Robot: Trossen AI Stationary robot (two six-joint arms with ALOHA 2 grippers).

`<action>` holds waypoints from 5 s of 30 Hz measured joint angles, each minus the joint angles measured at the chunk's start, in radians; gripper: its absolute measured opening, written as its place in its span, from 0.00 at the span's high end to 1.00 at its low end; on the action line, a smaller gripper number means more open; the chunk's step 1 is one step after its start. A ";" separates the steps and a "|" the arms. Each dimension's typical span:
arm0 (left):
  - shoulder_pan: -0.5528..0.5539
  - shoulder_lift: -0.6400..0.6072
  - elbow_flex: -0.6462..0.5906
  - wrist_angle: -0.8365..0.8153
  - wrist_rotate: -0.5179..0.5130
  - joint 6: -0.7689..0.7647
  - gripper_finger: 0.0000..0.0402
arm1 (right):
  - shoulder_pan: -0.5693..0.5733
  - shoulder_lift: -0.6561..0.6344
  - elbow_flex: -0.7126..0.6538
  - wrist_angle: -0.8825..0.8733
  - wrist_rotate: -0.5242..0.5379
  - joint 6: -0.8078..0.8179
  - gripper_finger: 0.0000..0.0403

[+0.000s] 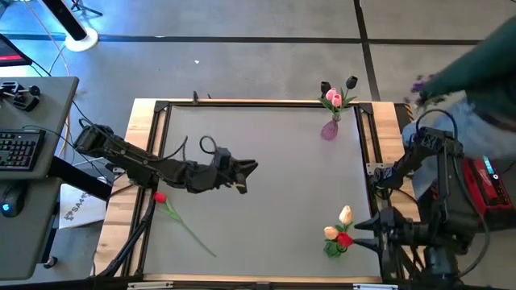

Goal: Sort flowers into vase by color
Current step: Put the top red tulip into the green vase, then put the red tulip into the green vase

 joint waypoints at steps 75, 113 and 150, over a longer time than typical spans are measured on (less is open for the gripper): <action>-0.404 0.077 -0.111 -1.151 0.761 0.323 0.63 | -0.145 -0.121 0.001 0.205 0.244 -0.264 0.51; -0.474 0.135 -0.148 -1.100 0.774 0.624 0.71 | -0.256 -0.103 0.001 0.338 0.157 -0.267 0.51; -0.329 0.140 0.387 -1.457 0.226 1.169 1.00 | -0.325 -0.104 0.001 0.374 0.088 -0.267 0.51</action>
